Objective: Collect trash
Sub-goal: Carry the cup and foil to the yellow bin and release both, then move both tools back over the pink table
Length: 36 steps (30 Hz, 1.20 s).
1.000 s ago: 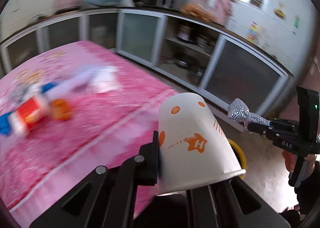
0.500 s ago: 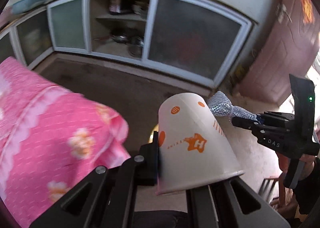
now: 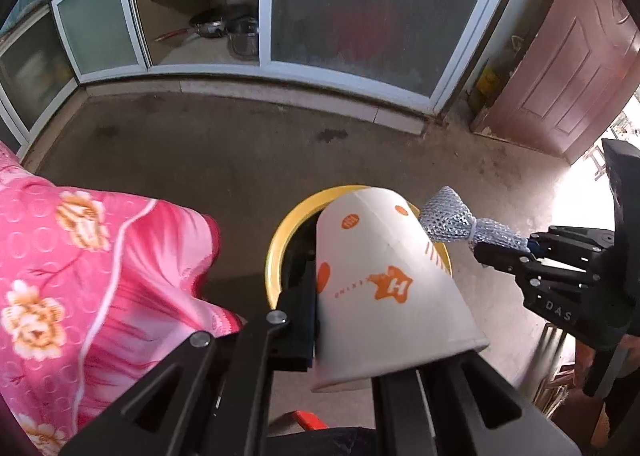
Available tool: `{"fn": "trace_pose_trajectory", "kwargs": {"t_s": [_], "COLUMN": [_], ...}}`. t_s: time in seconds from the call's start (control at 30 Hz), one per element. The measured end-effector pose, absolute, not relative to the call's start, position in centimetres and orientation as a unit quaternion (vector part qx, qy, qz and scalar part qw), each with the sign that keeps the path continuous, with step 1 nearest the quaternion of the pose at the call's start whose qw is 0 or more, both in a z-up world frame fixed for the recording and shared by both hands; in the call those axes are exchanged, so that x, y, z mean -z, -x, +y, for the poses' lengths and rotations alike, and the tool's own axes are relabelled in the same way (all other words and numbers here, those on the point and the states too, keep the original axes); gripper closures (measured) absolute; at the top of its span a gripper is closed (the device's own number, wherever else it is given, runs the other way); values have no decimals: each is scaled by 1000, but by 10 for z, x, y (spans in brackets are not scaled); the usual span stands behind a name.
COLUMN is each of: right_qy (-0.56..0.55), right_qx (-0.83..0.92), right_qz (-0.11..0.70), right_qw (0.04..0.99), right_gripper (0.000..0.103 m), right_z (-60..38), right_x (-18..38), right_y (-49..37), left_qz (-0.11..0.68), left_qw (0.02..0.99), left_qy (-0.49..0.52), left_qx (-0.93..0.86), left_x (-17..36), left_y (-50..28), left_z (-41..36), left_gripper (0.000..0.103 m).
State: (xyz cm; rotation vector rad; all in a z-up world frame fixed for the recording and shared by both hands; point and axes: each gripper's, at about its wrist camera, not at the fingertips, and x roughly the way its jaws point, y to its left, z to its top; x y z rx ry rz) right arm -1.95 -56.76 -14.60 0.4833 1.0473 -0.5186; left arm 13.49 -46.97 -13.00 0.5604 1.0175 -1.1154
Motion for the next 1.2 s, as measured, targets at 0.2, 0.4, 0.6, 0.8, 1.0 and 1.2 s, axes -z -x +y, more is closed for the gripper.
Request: {"fn": "trace_pose_trajectory", "kwargs": {"t_s": [0.2,0.4,0.6,0.8,1.0,1.2], "right_qy": [-229,-238,-234,-221,-163,-131], "right_qx": [250,267,307,348,310,217], "right_qz": [503,534,537,485,395,355], "right_qw": [795,766,750,771,849,900], "right_gripper": [89,74,58,58,58,57], "right_z": [-575,-591,-598,-600,-578,-534], "right_x": [161,184,184,139,60,3], "right_y": [15,14,45,76,66,16], "left_qz": [465,472,477,463,412,363], "left_qw": [687,689,700,702,726,796], "left_qy": [-265,-264,-228,-202,-135,-97], "left_qx": [492,483,481,502,534,475], "left_x": [148,163,158,131,54,-5], "left_y": [-134,-138,-142,-132,-138,-167], "left_z": [-490,-503,-498,-481,-400,-276], "left_gripper": [98,62,19,18,18,17]}}
